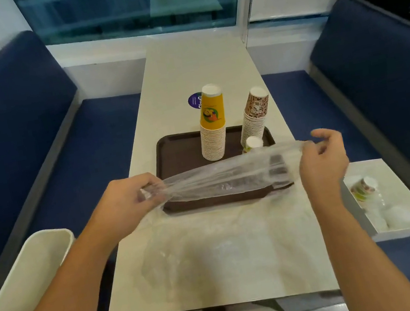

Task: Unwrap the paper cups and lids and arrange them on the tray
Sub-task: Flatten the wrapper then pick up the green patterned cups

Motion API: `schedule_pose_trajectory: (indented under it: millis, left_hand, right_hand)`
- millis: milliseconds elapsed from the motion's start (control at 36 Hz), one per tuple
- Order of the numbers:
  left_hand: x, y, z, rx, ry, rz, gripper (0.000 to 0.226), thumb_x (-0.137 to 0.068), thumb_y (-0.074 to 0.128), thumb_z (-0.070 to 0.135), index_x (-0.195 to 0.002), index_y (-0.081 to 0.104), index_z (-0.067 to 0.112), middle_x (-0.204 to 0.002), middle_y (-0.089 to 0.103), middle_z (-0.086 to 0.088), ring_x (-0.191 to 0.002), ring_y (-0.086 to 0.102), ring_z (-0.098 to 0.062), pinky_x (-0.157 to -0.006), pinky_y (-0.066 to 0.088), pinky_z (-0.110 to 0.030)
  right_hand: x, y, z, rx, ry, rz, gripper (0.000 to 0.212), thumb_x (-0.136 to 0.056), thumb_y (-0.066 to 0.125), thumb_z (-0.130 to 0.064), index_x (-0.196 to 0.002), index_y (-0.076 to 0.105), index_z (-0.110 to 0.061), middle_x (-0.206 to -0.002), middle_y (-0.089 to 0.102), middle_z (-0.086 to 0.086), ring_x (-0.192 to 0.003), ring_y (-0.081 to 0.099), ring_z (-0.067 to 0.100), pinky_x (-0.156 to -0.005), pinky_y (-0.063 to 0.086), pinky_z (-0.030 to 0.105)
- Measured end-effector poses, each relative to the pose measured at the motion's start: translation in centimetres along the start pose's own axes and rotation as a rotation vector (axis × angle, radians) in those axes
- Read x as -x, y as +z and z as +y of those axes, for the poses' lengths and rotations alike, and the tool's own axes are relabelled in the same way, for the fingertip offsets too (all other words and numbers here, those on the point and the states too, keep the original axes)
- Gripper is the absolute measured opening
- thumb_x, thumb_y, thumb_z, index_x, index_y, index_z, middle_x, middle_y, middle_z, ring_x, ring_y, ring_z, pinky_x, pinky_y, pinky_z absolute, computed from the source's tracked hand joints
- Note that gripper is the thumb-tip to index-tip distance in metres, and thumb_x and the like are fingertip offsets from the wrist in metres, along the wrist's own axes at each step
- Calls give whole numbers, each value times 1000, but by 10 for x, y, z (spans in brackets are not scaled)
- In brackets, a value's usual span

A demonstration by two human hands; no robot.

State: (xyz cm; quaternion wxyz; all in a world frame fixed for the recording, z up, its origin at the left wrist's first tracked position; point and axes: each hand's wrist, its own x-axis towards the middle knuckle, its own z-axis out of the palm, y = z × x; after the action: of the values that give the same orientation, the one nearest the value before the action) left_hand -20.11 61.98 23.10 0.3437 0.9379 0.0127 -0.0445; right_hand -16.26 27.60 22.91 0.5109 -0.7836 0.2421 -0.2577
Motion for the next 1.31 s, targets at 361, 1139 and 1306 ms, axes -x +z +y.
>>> schedule_pose_trajectory:
  millis: [361,1139,1306]
  left_hand:
    - [9,98,-24,-355,143,-160,32,-96,72,41,-126,63,40,-121,68,14,-109,59,-14,-92,48,-31]
    - [42,216,-88,-610,69,-60,66,-102,11,74,-161,-9,53,-176,-2,-2,-160,-4,-39,-119,1,-75]
    - [38,217,-90,-568,51,-99,66,-102,10,73,-156,-22,53,-172,-23,3,-158,-20,-34,-121,-7,-72]
  right_hand:
    - [120,53,109,1067,-684,-1067,74,-106,25,-63,-165,0,-26,-173,-7,5,-159,-10,35,-122,-5,69]
    - [157,82,157,960,-636,-929,64,-108,12,-58,-164,-8,-35,-170,-25,4,-155,-25,34,-120,-14,66]
    - [159,79,164,946,-697,-957,61,-107,1,-62,-163,-10,-40,-171,-19,1,-156,-24,30,-121,-10,66]
